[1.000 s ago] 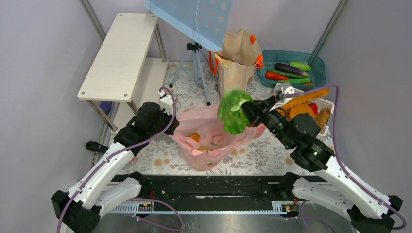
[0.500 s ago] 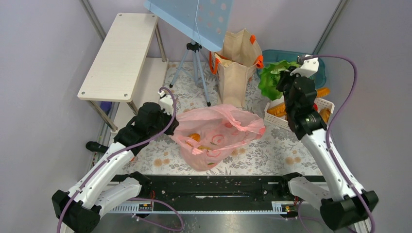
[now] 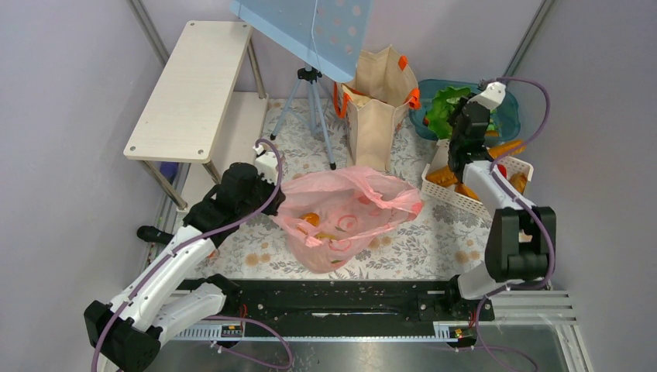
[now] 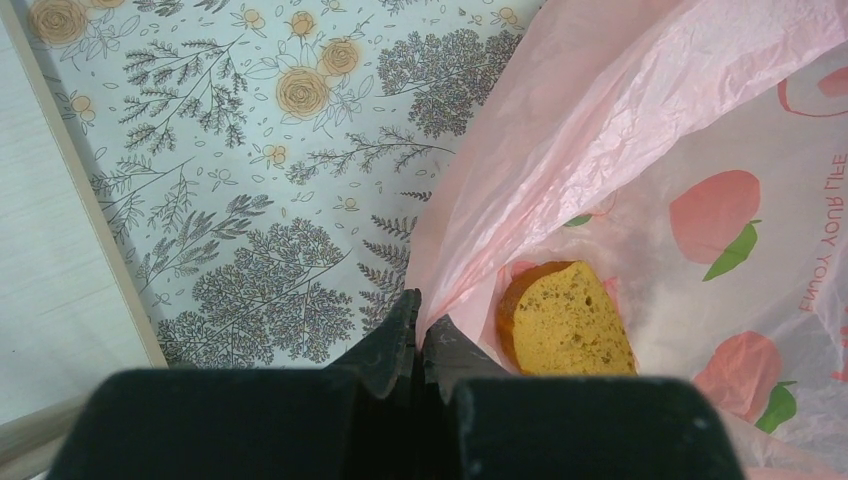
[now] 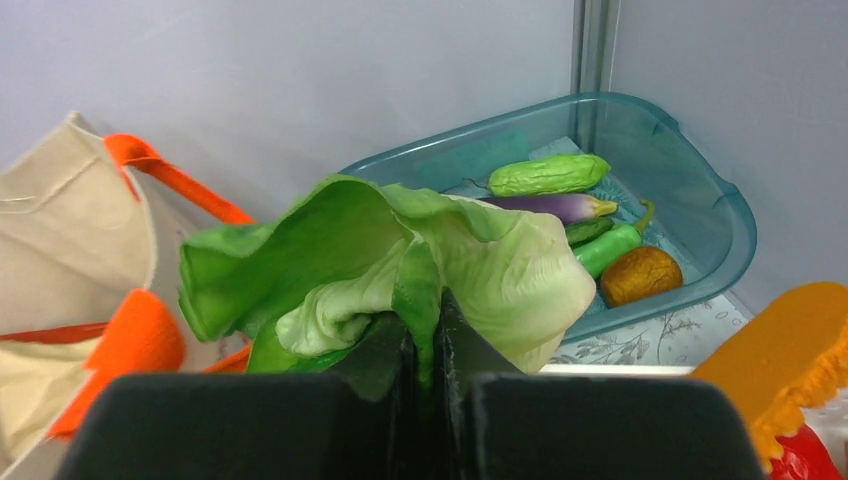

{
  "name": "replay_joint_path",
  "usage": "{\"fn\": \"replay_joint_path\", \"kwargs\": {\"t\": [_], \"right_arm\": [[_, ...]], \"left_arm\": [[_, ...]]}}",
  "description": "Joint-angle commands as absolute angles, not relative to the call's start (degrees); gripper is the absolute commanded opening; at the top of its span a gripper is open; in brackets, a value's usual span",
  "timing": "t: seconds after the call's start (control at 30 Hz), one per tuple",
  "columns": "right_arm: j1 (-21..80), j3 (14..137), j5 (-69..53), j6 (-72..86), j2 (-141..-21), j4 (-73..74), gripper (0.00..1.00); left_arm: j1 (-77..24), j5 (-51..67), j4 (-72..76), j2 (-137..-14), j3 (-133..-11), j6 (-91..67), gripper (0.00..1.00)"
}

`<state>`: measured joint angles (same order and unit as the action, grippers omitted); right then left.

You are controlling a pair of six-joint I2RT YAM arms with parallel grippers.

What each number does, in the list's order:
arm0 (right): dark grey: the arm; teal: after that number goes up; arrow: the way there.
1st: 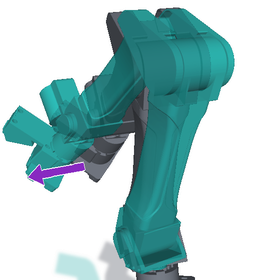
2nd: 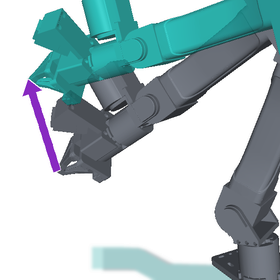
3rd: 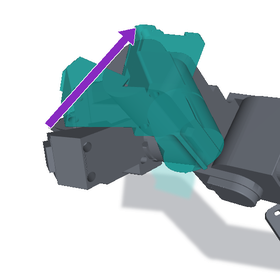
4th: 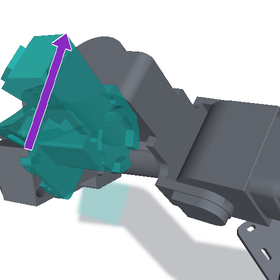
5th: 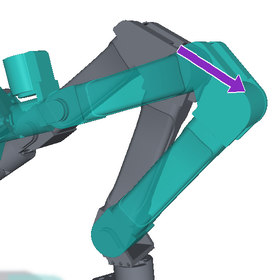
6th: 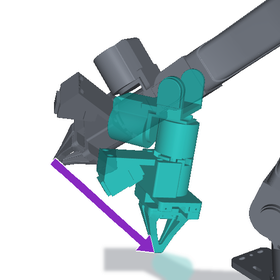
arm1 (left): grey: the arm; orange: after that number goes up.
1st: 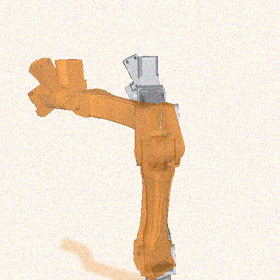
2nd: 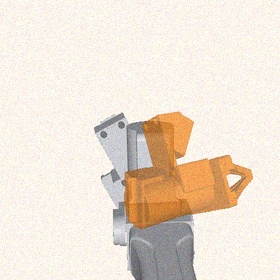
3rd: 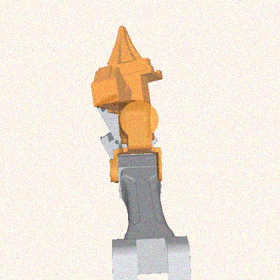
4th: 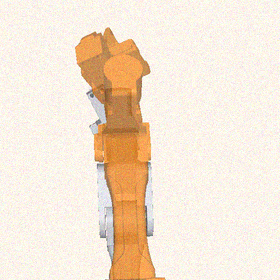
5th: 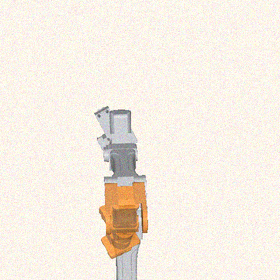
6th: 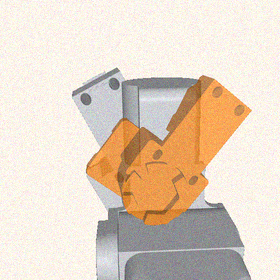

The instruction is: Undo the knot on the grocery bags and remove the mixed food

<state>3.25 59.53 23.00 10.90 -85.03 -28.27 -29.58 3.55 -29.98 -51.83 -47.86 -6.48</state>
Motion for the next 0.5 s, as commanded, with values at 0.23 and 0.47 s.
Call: {"fn": "replay_joint_path", "kwargs": {"t": [0.23, 0.47], "right_arm": [[1.89, 79.07, 23.79, 2.07, -104.52, -38.53, 0.00], [1.66, 93.43, 28.30, -2.63, -116.51, -32.63, 0.00]], "left_arm": [[-29.70, 1.51, -28.50, -53.26, -49.83, -5.81, 0.00], [-29.63, 1.28, -28.65, -54.11, -50.01, -5.62, 0.00]]}}
